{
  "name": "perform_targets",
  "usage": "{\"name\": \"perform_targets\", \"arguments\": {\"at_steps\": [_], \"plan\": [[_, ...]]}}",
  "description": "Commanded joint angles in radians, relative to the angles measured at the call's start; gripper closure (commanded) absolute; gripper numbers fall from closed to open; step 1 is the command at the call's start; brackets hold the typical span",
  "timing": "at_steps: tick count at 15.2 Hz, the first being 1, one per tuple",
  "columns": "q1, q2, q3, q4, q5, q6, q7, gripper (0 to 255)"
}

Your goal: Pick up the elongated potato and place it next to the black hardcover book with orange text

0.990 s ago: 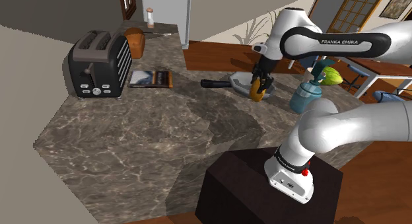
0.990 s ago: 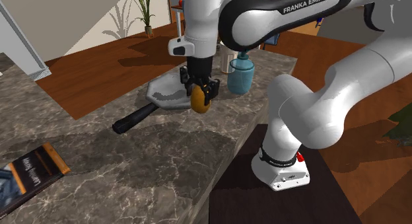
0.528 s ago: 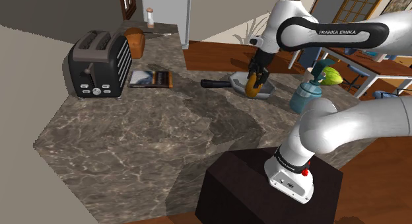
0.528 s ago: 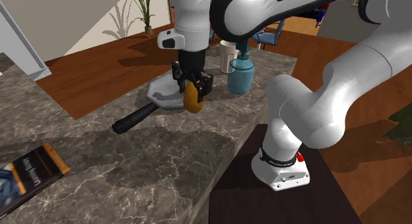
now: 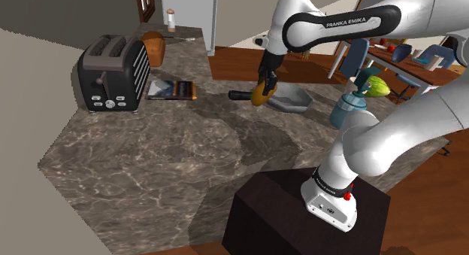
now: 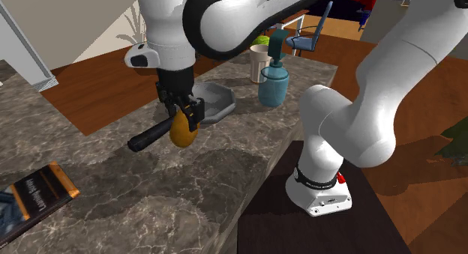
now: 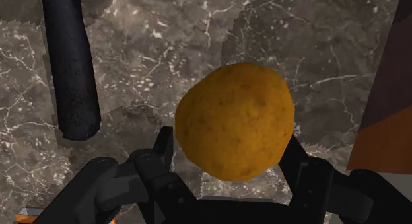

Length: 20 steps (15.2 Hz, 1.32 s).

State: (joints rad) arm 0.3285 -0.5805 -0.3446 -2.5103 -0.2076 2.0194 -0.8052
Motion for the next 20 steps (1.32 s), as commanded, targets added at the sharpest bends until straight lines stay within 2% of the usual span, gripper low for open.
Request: {"name": "perform_targets", "arguments": {"at_steps": [1,11,20], "plan": [[0.026,0.076,0.003,0.053,0.023,0.023,0.012,255],[0.124,0.452,0.026,0.39,0.153,0.048,0.045,255],[0.145,0.797,0.051,0.803,0.263,-0.036,0.054,255]]}}
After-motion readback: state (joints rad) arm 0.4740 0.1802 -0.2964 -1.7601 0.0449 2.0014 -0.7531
